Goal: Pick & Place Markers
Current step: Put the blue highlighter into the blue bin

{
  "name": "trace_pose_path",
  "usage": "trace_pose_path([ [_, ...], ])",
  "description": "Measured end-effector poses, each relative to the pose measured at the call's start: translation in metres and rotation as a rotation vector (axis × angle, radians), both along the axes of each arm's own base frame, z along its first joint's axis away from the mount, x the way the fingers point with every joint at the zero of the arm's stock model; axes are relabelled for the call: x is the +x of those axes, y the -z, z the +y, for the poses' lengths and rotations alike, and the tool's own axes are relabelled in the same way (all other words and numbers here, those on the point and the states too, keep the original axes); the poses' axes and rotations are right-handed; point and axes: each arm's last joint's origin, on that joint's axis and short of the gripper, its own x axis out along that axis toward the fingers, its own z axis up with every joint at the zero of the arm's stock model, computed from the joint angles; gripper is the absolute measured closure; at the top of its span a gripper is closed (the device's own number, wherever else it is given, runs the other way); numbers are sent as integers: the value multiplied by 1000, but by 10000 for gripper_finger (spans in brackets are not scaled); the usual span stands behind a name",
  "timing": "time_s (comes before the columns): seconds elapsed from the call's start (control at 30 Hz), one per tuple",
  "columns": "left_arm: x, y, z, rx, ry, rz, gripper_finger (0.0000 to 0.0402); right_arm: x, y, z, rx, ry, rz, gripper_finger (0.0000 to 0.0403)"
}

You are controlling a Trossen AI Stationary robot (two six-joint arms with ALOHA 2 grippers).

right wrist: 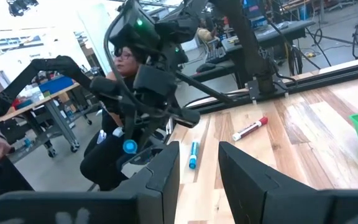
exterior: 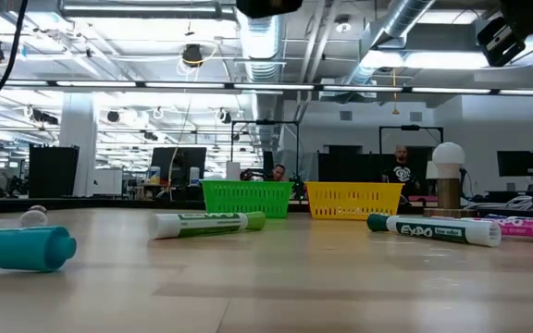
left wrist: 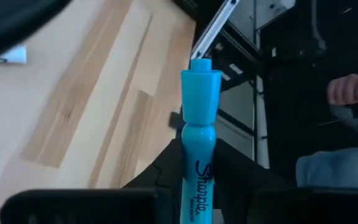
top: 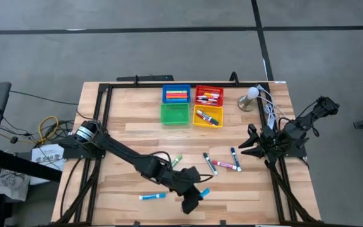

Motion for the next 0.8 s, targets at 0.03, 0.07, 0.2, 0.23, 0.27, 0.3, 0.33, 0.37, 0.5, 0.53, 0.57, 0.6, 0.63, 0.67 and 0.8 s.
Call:
trace_pose_path([
  [0.03,1,0,1,0,-2,1,338,0,0,0,-1,0,0,301],
  [0.07,2,2,2,3,-5,5,338,0,0,0,-1,0,1,301],
  [0.2,2,7,7,4,-37,62,338,0,0,0,-2,-1,2,301],
  [0.23,0,10,10,5,-61,108,338,0,0,0,-2,-1,2,301],
  [0.27,-2,14,15,17,-94,168,338,0,0,0,-2,-1,2,301],
  [0.3,-4,18,20,34,-123,225,338,0,0,0,-2,-1,2,301],
  [0.33,-6,23,26,61,-150,282,338,0,0,0,-2,-1,2,301],
  [0.37,-8,26,31,88,-166,327,338,0,0,0,-3,-1,3,301],
  [0.5,-12,35,57,192,-202,470,338,0,0,0,-2,-1,3,301],
  [0.53,-12,35,64,223,-204,487,337,0,0,0,-3,-1,4,301],
  [0.57,-11,35,72,255,-206,492,337,0,0,0,-3,-1,4,301],
  [0.6,-10,34,82,291,-211,493,337,0,1,0,-3,0,5,301],
  [0.63,-9,32,91,328,-213,495,337,0,1,0,-3,1,6,301],
  [0.67,-8,32,102,368,-218,500,337,0,1,0,-3,3,7,301],
  [0.8,-5,21,148,512,-205,496,336,0,1,0,-7,4,12,301],
])
